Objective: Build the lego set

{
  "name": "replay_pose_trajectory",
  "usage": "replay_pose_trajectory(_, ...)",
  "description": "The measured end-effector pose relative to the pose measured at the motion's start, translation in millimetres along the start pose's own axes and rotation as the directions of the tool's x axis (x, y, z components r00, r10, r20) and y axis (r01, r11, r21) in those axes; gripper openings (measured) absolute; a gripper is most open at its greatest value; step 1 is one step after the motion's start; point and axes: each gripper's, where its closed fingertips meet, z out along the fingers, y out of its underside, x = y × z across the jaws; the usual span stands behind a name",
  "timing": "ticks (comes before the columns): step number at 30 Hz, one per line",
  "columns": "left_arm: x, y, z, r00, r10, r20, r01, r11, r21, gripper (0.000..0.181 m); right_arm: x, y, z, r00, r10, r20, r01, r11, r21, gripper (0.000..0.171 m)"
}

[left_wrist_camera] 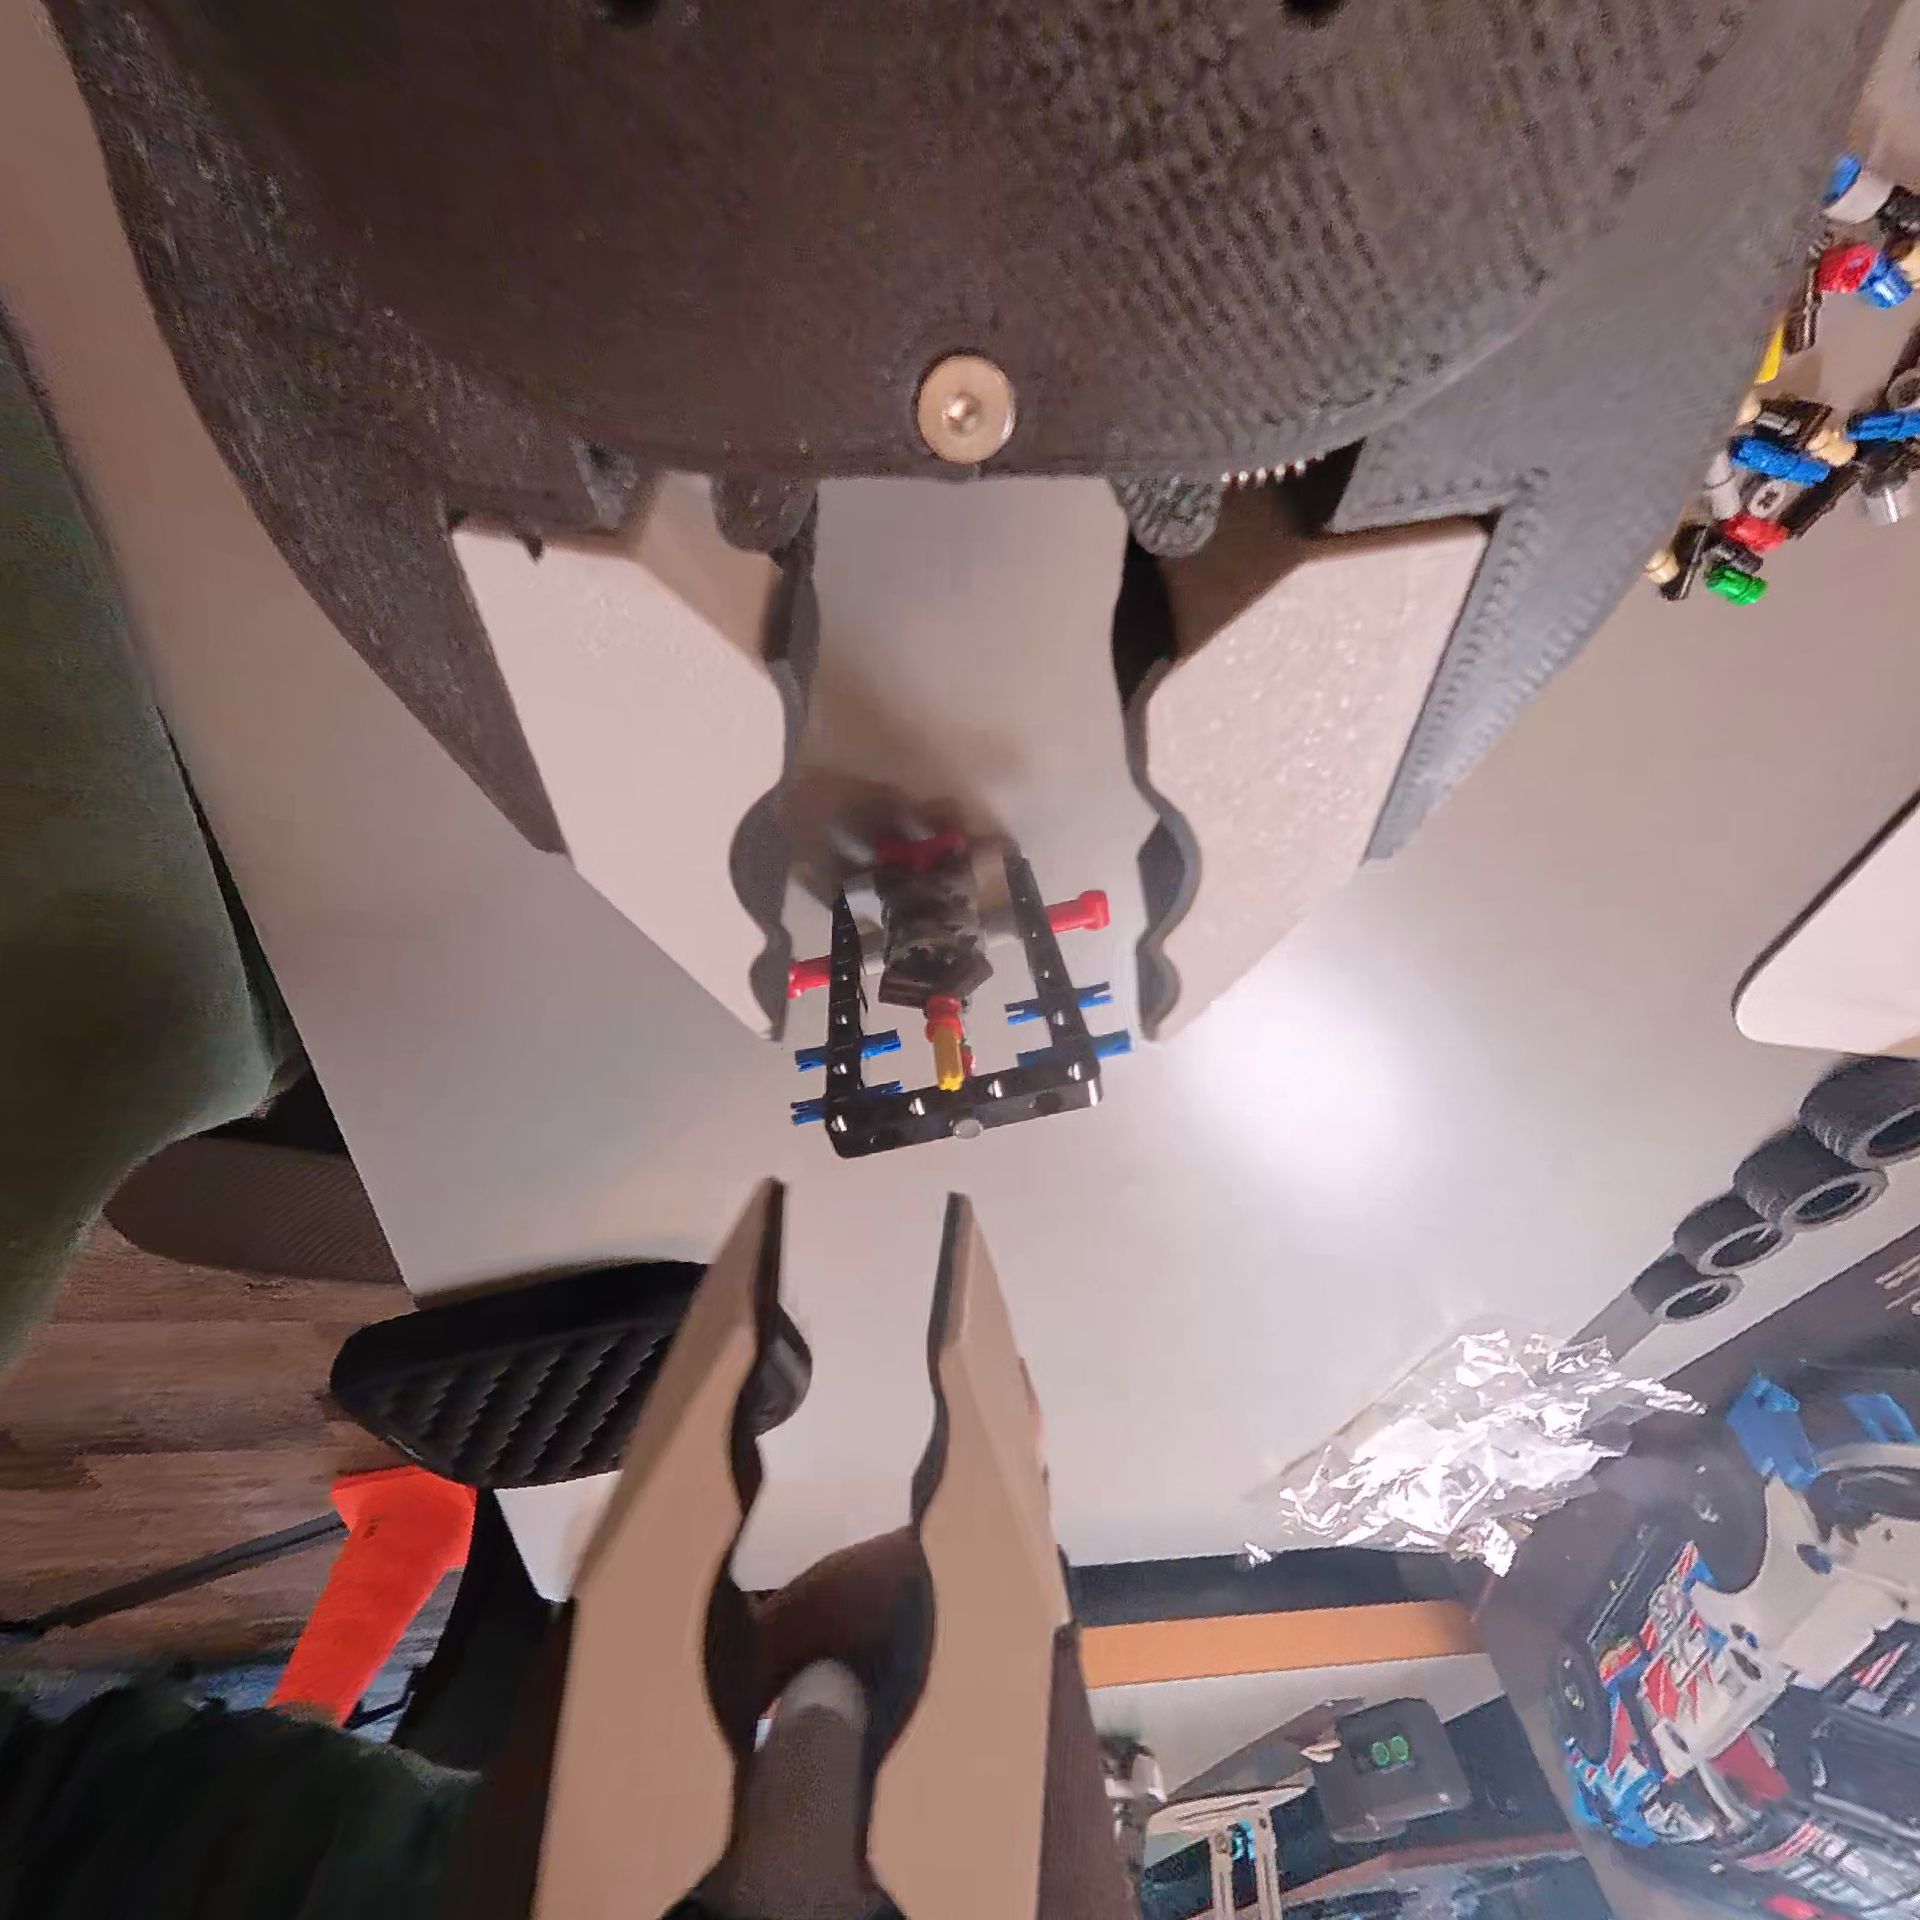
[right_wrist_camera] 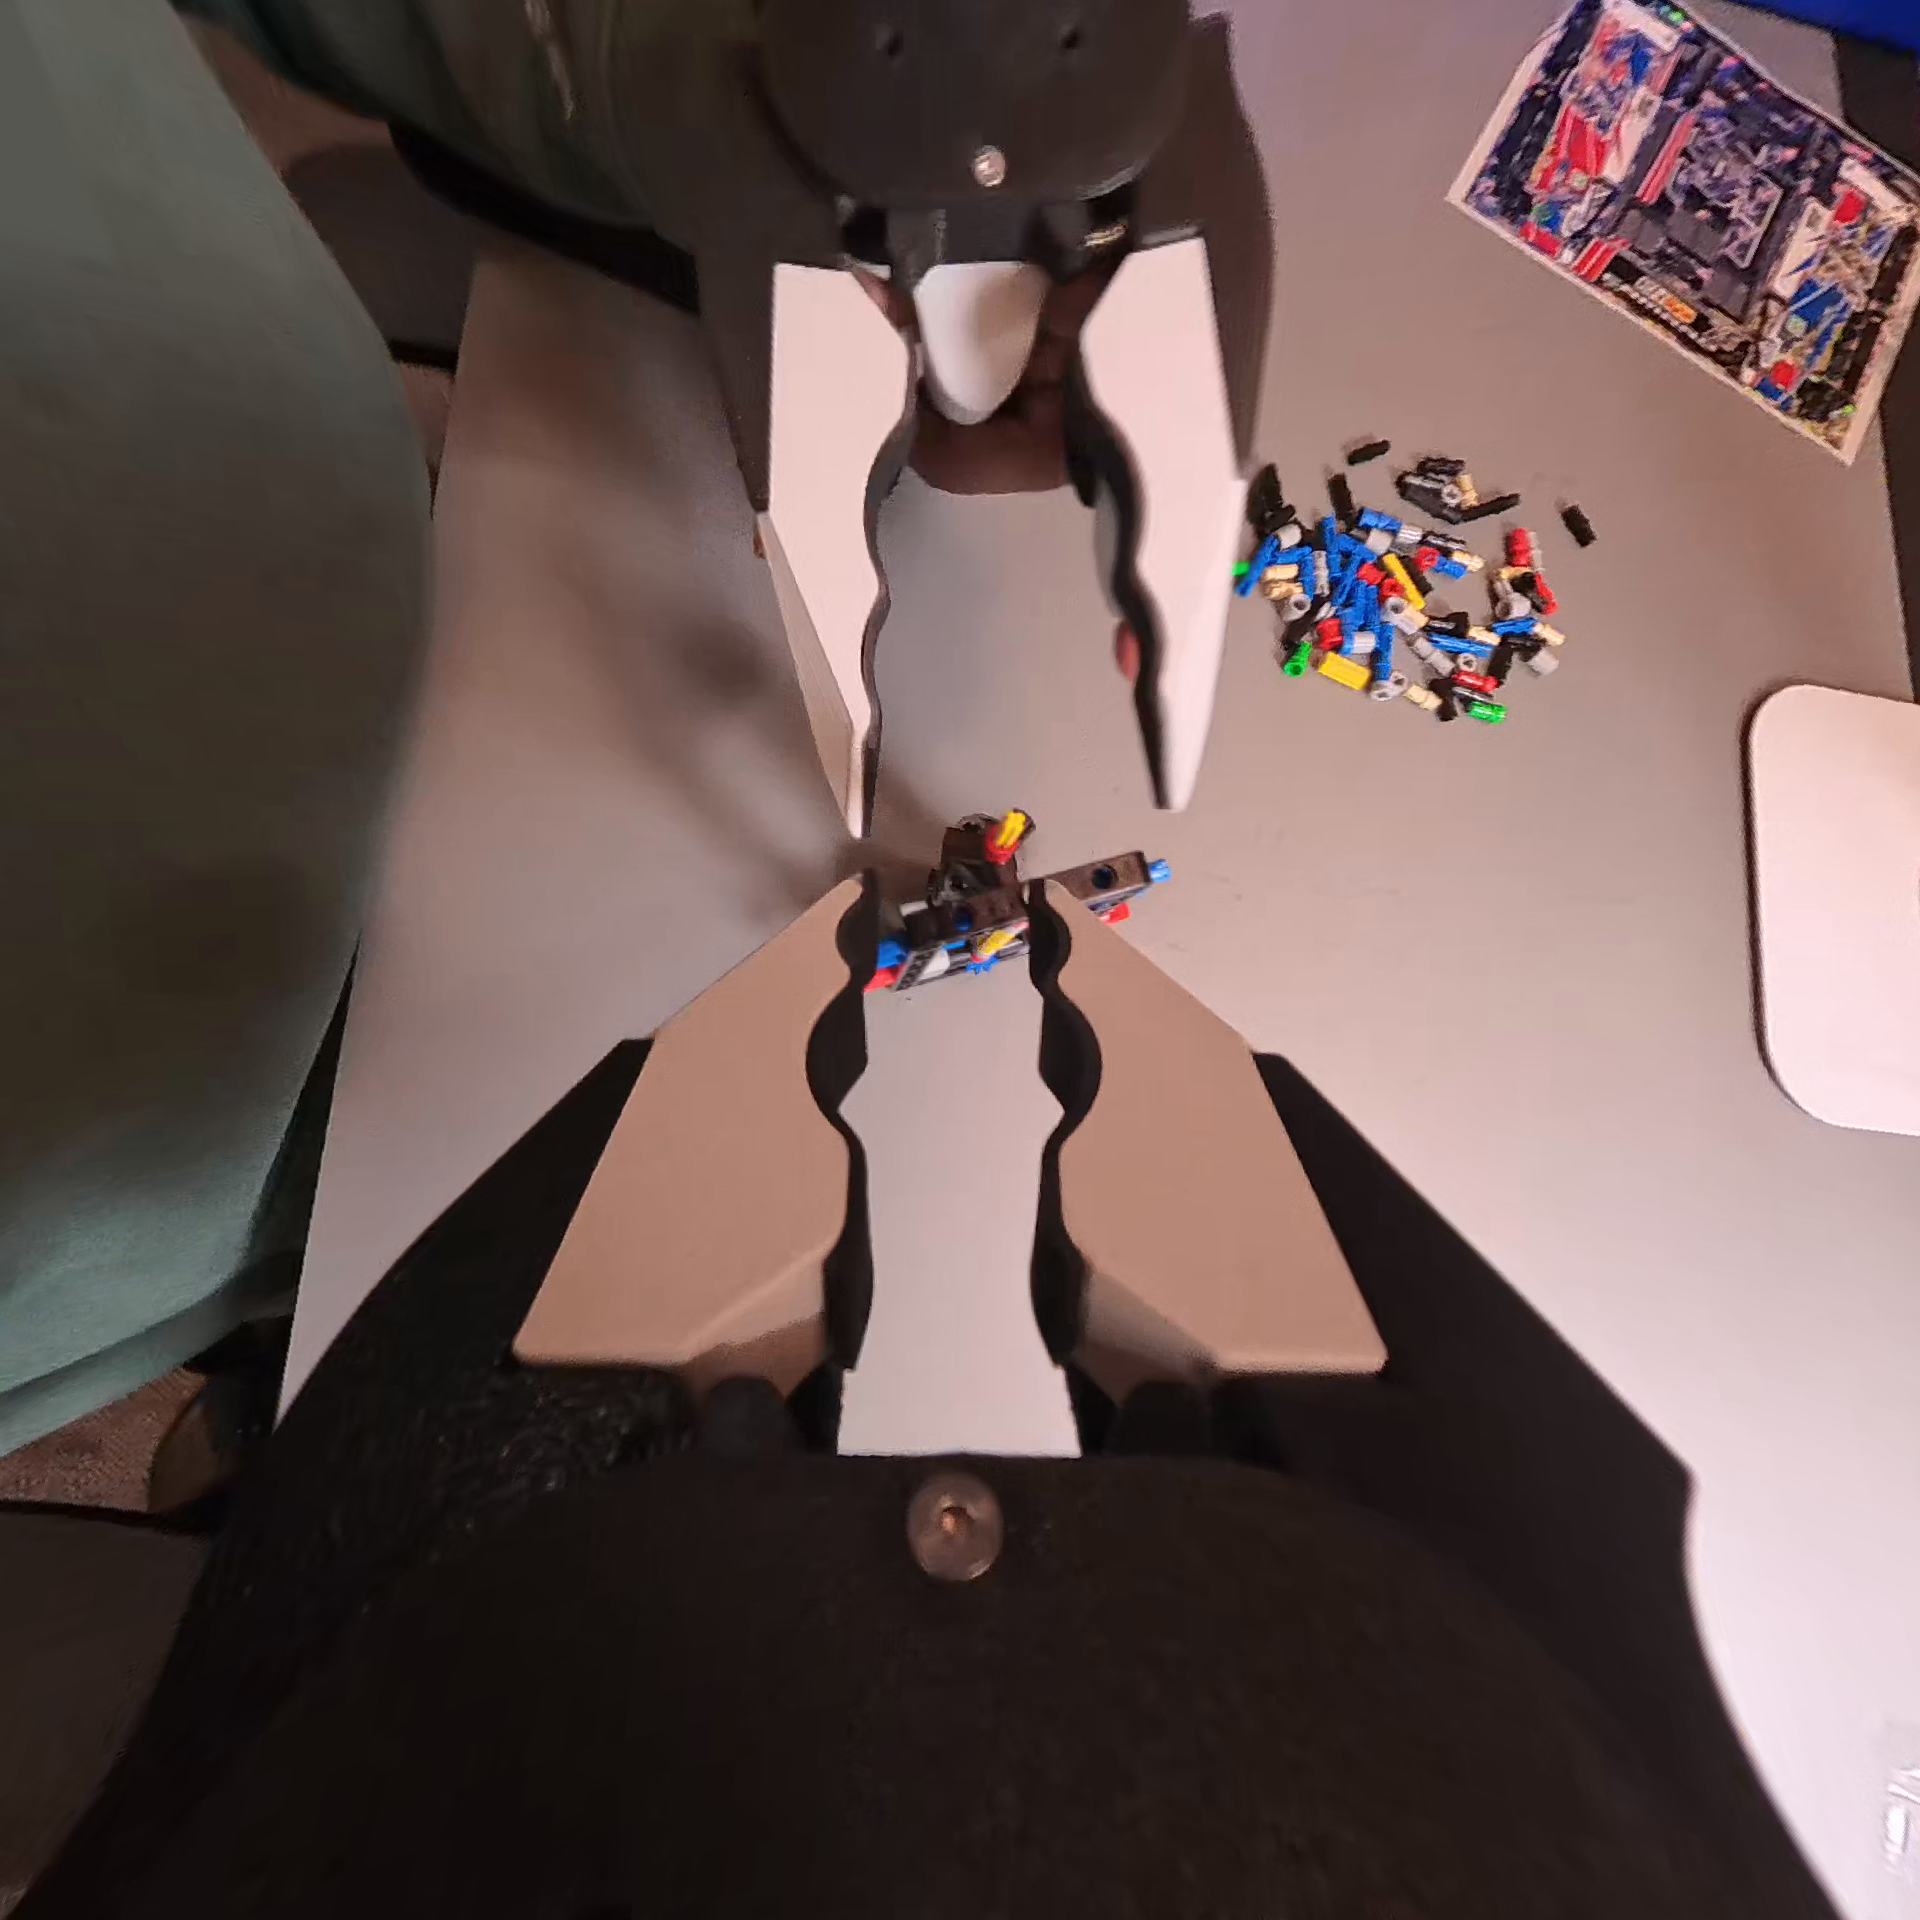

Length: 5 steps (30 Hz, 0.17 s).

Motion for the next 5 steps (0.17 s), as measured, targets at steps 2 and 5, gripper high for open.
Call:
replay_pose_trajectory(2,-1,4,4,1.0,-0.027,0.005,0.027,1.0,-0.016,0.082,-1,-1,4,1.0,-0.013,-0.002,0.013,1.0,-0.021,0.032)
replay_pose_trajectory(5,1,10,13,0.998,-0.065,0.009,0.065,0.997,-0.033,0.094,-2,3,9,1.0,-0.031,0.004,0.031,0.998,-0.058,0.037)
